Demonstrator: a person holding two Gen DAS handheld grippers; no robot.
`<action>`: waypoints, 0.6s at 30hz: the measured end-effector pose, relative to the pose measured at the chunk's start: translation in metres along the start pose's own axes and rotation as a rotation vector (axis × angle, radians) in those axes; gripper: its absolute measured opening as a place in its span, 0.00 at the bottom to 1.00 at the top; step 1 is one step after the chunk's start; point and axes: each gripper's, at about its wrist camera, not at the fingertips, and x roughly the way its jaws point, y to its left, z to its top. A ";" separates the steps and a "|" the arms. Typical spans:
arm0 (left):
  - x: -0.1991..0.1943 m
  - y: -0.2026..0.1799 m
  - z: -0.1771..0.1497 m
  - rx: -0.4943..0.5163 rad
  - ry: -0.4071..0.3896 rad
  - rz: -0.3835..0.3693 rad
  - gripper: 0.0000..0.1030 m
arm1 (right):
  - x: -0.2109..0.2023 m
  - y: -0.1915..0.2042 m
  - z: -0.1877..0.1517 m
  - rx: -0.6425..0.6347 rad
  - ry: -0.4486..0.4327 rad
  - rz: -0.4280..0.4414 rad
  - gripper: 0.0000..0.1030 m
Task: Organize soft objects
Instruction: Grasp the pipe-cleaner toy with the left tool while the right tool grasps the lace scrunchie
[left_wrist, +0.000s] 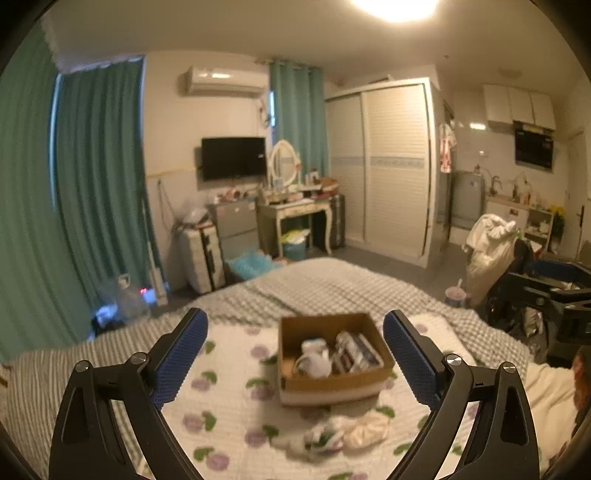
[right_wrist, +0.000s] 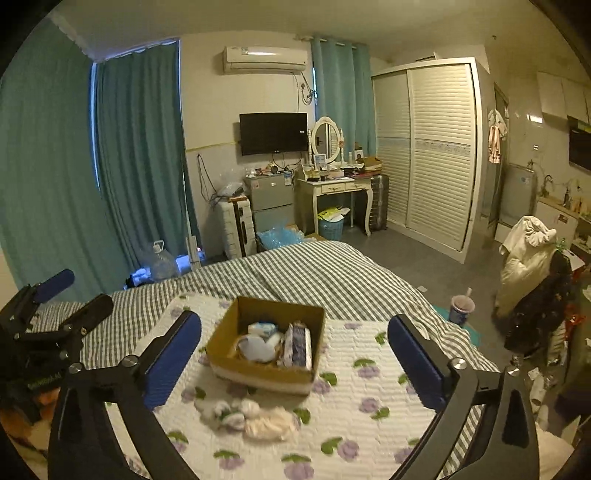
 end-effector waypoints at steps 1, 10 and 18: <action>0.001 0.002 -0.007 -0.005 0.016 0.003 0.95 | -0.004 0.002 -0.005 -0.004 0.003 -0.003 1.00; 0.039 0.016 -0.098 0.007 0.177 0.044 0.95 | 0.029 0.010 -0.087 -0.032 0.096 0.013 1.00; 0.112 0.011 -0.180 0.042 0.333 0.046 0.95 | 0.143 0.019 -0.166 -0.017 0.272 0.040 1.00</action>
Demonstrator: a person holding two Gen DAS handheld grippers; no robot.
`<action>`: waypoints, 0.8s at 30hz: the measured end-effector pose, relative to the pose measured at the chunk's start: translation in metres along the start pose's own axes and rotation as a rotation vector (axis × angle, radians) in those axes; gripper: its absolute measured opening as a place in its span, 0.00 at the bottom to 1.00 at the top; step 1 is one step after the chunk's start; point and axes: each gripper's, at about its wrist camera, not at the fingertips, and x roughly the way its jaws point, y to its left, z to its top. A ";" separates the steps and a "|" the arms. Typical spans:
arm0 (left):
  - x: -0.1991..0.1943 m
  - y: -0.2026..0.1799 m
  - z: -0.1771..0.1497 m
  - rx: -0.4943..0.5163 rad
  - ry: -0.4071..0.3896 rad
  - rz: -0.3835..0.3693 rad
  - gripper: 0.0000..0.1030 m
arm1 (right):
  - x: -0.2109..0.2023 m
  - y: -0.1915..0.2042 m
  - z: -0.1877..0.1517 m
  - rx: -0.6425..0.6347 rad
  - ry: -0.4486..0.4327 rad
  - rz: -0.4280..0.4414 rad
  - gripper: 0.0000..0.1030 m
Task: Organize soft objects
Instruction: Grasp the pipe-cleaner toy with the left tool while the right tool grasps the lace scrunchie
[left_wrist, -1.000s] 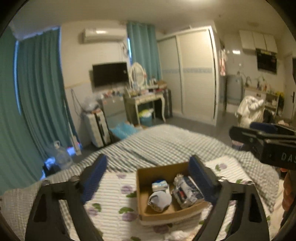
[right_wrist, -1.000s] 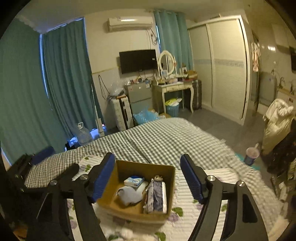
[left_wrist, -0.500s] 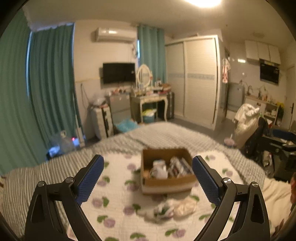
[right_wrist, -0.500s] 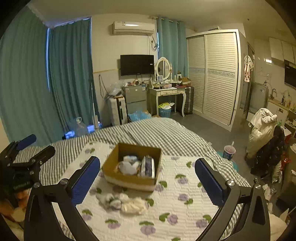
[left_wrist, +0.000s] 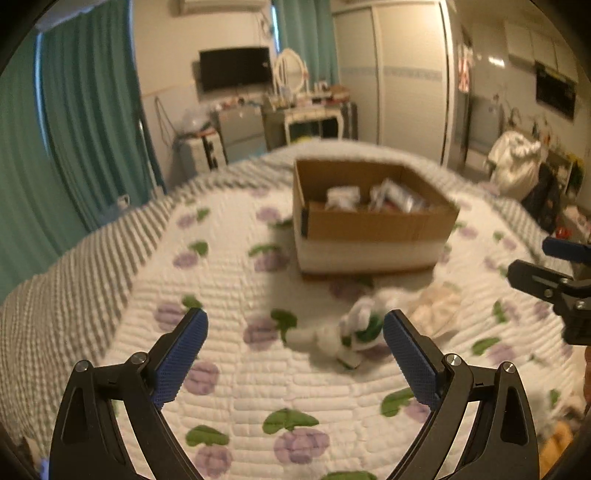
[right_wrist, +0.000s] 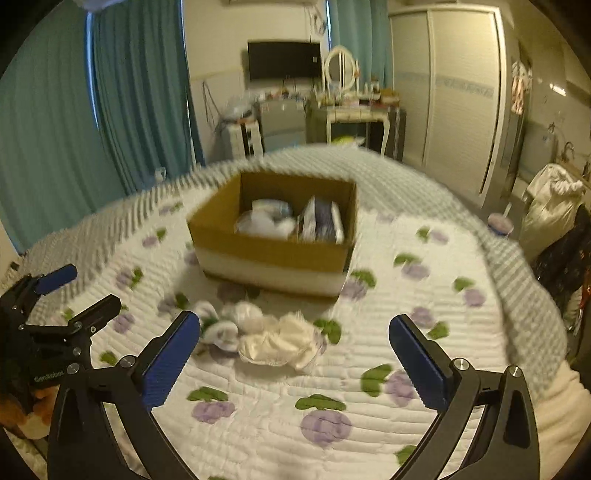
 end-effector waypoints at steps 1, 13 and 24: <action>0.009 -0.001 -0.004 0.002 0.015 -0.006 0.95 | 0.011 0.001 -0.003 -0.002 0.015 -0.003 1.00; 0.067 -0.015 -0.035 0.035 0.148 -0.073 0.94 | 0.130 0.000 -0.036 0.019 0.219 0.046 0.98; 0.074 -0.036 -0.024 0.069 0.155 -0.109 0.94 | 0.133 -0.008 -0.043 0.046 0.257 0.094 0.27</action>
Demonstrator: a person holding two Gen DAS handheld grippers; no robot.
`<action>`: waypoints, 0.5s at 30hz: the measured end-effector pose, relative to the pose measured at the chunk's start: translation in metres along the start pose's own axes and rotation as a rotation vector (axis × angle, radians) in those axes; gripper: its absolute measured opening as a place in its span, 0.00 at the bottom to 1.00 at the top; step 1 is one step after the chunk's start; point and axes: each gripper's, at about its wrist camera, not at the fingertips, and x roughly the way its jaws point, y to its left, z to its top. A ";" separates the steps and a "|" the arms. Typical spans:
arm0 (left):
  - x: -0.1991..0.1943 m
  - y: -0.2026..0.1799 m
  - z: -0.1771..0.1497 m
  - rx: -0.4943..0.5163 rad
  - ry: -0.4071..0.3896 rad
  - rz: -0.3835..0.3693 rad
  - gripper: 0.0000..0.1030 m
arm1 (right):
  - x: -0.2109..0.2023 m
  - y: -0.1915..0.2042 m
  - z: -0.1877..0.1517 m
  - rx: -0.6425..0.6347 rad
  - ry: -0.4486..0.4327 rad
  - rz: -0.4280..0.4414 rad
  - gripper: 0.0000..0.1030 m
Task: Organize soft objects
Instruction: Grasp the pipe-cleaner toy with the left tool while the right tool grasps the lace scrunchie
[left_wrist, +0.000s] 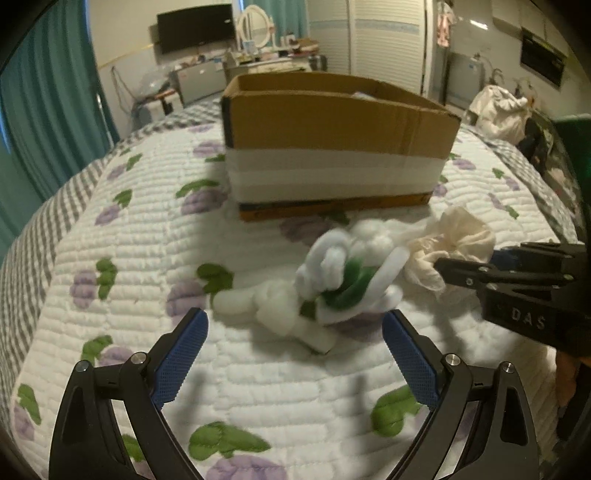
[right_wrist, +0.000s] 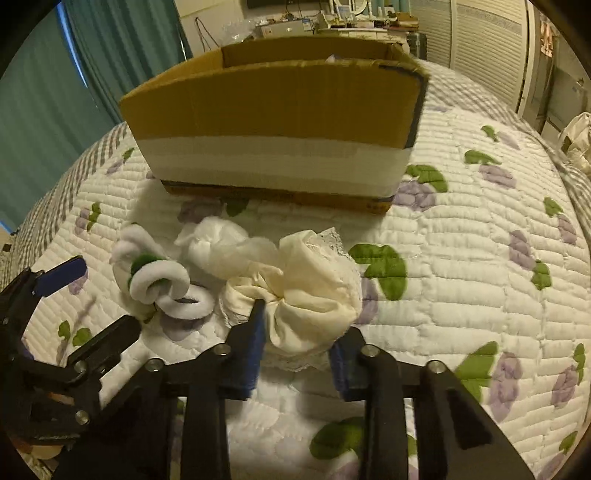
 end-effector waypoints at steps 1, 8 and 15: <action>0.000 -0.002 0.003 0.005 -0.003 -0.009 0.93 | -0.006 -0.002 -0.001 0.000 -0.015 -0.007 0.26; 0.016 -0.020 0.019 0.058 -0.012 -0.042 0.78 | -0.040 -0.025 -0.001 0.048 -0.099 -0.035 0.26; 0.021 -0.021 0.020 0.068 0.000 -0.053 0.47 | -0.041 -0.036 -0.003 0.075 -0.104 -0.030 0.26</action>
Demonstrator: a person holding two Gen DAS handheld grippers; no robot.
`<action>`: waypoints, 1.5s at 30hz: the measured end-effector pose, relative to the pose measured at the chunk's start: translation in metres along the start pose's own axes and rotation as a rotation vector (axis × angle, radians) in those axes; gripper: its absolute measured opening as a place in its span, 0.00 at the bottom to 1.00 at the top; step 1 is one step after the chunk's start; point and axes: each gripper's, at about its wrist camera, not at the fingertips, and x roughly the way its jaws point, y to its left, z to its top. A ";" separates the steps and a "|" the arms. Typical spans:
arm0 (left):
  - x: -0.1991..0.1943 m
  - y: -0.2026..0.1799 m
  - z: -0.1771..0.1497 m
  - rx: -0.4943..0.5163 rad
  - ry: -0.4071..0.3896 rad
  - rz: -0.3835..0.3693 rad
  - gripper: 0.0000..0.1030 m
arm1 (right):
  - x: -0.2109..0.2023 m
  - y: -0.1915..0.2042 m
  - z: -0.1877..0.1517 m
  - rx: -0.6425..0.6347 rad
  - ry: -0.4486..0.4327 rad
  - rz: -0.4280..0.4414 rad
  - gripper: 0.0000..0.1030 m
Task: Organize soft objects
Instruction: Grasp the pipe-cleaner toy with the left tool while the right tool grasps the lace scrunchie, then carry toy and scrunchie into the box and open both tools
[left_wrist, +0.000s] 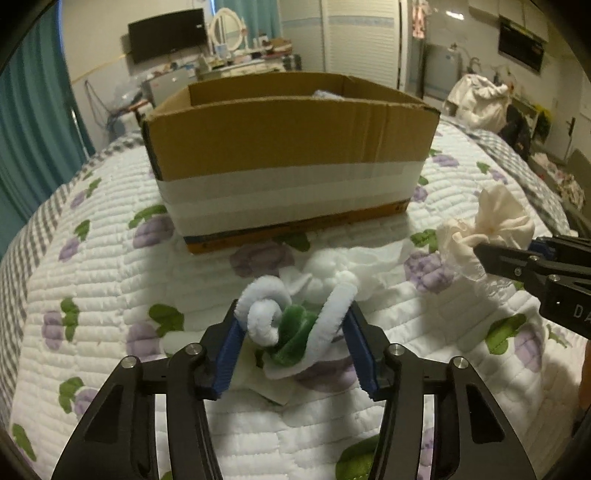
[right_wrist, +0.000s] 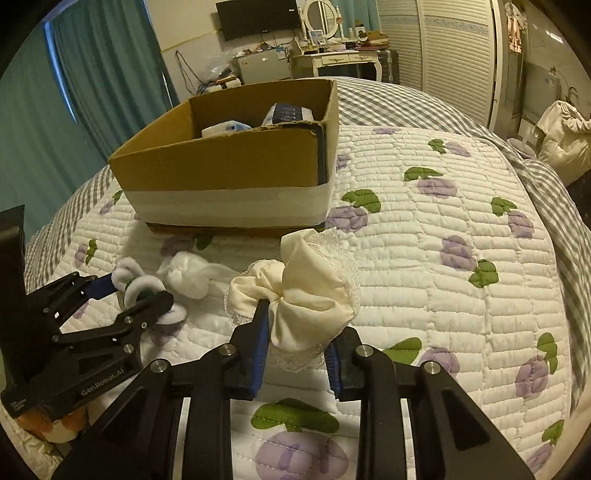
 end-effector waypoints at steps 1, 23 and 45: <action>-0.003 0.000 0.000 0.000 -0.002 -0.004 0.46 | -0.001 0.000 0.000 -0.001 -0.002 0.001 0.26; -0.146 0.017 0.032 -0.085 -0.193 0.016 0.45 | -0.128 0.056 0.022 -0.094 -0.227 0.024 0.26; -0.098 0.063 0.173 -0.083 -0.364 0.051 0.45 | -0.119 0.090 0.183 -0.175 -0.373 0.029 0.26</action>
